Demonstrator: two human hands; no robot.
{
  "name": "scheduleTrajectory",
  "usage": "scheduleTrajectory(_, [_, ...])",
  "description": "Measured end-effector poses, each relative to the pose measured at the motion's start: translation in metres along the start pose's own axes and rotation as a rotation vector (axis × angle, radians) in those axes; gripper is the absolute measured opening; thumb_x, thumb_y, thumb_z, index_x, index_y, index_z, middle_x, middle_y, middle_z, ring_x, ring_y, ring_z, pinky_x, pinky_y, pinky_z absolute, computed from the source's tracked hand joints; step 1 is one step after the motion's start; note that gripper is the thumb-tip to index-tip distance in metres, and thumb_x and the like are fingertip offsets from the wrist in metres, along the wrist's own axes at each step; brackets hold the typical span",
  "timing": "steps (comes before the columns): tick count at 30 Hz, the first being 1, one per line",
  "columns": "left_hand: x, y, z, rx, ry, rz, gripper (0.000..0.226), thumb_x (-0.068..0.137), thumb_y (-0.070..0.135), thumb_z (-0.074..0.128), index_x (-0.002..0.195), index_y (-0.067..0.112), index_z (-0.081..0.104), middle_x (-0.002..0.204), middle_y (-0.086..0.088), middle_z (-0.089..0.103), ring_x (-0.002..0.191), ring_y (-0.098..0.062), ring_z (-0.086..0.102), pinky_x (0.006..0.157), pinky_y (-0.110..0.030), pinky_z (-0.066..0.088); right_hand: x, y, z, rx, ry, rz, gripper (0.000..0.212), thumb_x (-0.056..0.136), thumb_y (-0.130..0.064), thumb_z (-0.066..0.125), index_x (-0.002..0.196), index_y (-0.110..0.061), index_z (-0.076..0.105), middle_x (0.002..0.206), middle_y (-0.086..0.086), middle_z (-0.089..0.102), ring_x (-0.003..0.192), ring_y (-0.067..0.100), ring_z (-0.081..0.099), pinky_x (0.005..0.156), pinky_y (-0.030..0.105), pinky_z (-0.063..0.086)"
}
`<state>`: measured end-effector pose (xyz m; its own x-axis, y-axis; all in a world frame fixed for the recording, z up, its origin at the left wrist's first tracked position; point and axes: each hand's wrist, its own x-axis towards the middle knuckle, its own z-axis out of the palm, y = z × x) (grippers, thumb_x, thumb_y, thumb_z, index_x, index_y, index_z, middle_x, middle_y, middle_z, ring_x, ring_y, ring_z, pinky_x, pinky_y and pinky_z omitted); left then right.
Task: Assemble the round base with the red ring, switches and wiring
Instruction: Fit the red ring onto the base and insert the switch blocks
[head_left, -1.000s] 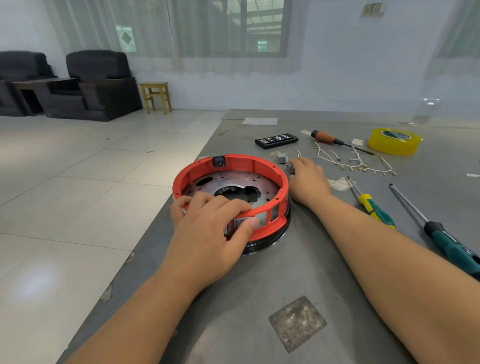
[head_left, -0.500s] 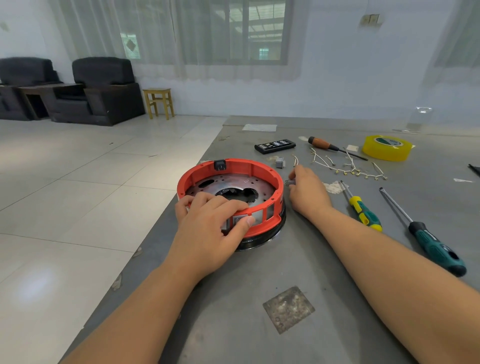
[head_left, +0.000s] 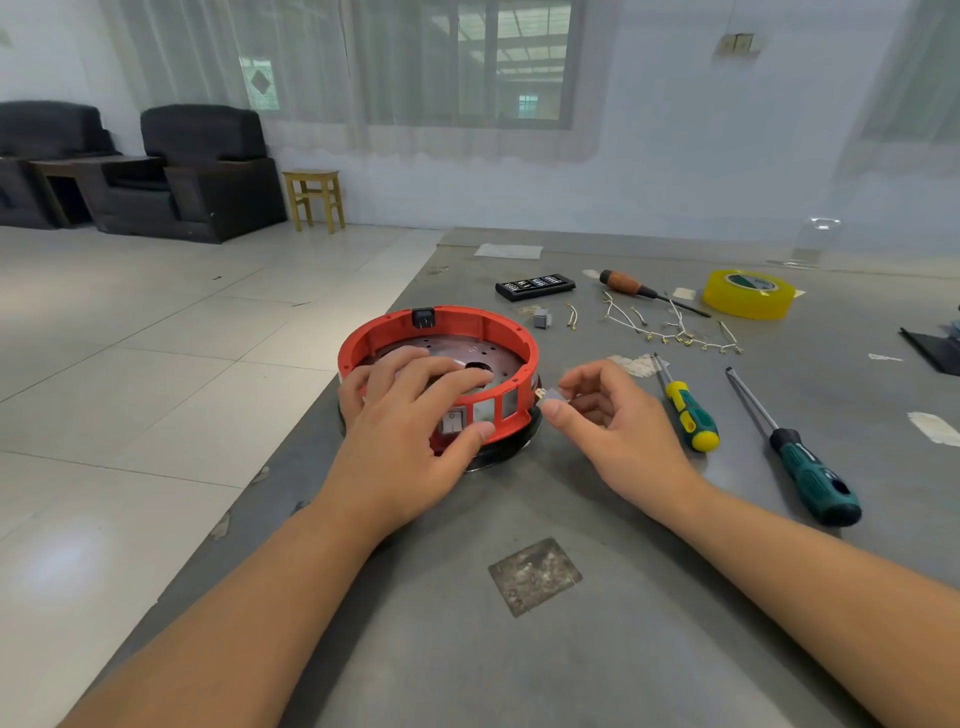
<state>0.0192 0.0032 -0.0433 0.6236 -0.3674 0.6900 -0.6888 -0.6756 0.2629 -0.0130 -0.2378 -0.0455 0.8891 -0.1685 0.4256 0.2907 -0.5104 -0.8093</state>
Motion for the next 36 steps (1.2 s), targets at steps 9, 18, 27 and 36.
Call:
scheduleTrajectory(9, [-0.005,0.020,0.006,-0.025,-0.017,0.170,0.033,0.089,0.045,0.063,0.111,0.022,0.070,0.110,0.013,0.067,0.121,-0.024,0.052,0.098,-0.042,0.034,-0.022,-0.021,0.020,0.142,-0.166,-0.180,0.027,0.080,-0.049,0.077,0.096,-0.031,0.065,0.091,-0.005,0.070,0.084,0.021,0.070,0.079,0.040,0.059])
scheduleTrajectory(18, [-0.005,0.015,0.000,-0.116,0.010,0.081,0.049,0.091,0.056,0.063,0.127,0.025,0.074,0.117,0.011,0.066,0.121,-0.015,0.043,0.099,-0.049,0.041,-0.020,-0.020,0.011,0.259,-0.223,-0.120,0.017,0.099,-0.016,0.056,0.108,-0.007,0.067,0.095,-0.001,0.072,0.086,0.019,0.070,0.084,0.040,0.058])
scheduleTrajectory(27, [-0.006,0.012,0.001,-0.117,0.022,0.064,0.050,0.095,0.055,0.058,0.135,0.026,0.071,0.120,0.010,0.065,0.123,-0.016,0.042,0.101,-0.045,0.037,-0.023,-0.021,0.013,0.220,-0.237,-0.173,0.028,0.088,-0.020,0.075,0.113,-0.015,0.064,0.101,0.001,0.072,0.090,0.022,0.070,0.084,0.041,0.059])
scheduleTrajectory(36, [-0.006,0.010,-0.003,-0.130,-0.052,0.074,0.052,0.098,0.059,0.052,0.141,0.034,0.065,0.132,0.013,0.061,0.130,-0.018,0.037,0.106,-0.050,0.034,-0.023,-0.022,0.016,0.094,-0.163,-0.336,0.026,0.089,-0.030,0.078,0.113,-0.029,0.065,0.105,-0.011,0.071,0.093,0.017,0.072,0.083,0.033,0.060])
